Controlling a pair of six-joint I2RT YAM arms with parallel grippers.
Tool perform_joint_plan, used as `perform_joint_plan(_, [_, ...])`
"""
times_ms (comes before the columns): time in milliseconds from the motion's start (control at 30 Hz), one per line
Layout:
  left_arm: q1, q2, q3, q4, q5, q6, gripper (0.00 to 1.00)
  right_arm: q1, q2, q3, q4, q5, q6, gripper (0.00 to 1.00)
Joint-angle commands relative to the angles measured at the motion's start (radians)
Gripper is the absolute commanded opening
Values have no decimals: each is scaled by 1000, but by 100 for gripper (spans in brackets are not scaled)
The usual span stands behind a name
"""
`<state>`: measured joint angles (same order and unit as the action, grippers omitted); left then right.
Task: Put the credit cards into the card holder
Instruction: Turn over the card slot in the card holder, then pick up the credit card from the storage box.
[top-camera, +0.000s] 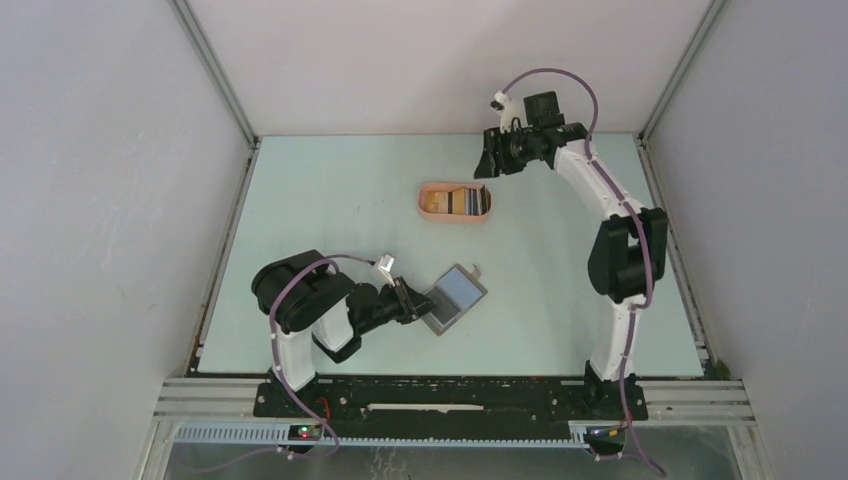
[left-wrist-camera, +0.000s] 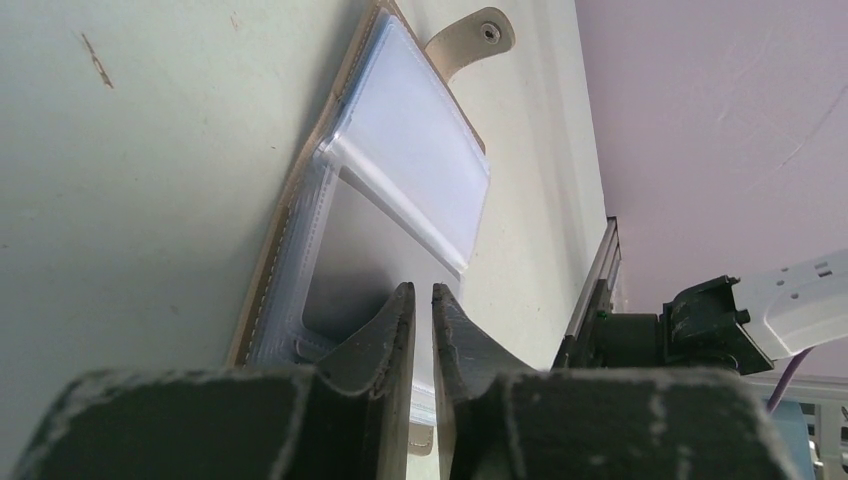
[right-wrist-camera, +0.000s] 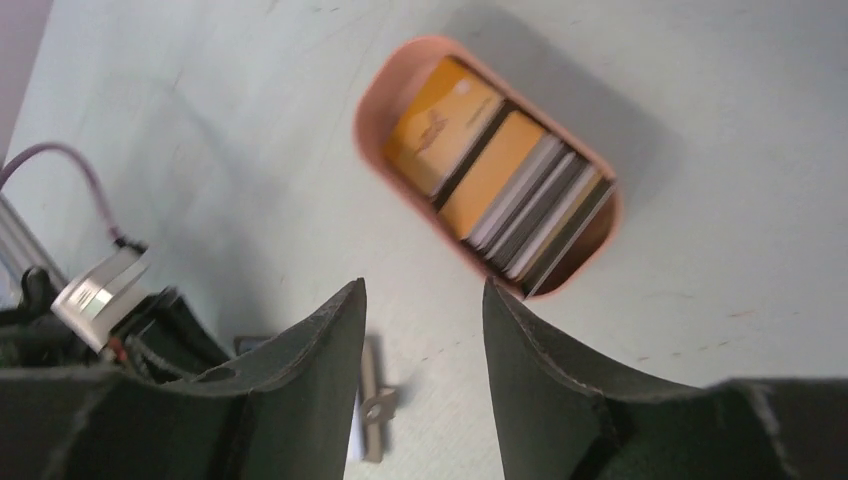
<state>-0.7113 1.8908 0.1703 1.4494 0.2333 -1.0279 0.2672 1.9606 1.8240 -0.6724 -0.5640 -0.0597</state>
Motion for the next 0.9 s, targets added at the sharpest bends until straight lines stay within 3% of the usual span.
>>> perform_joint_plan(0, [-2, -14, -25, -22, -25, 55, 18, -17, 165, 152, -66, 54, 74, 55])
perform_joint_plan(433, [-4, -29, -21, -22, -18, 61, 18, -17, 341, 283, -117, 138, 61, 44])
perform_joint_plan(867, [-3, -27, -17, -22, -11, 59, 19, -17, 404, 307, -132, 138, 72, 40])
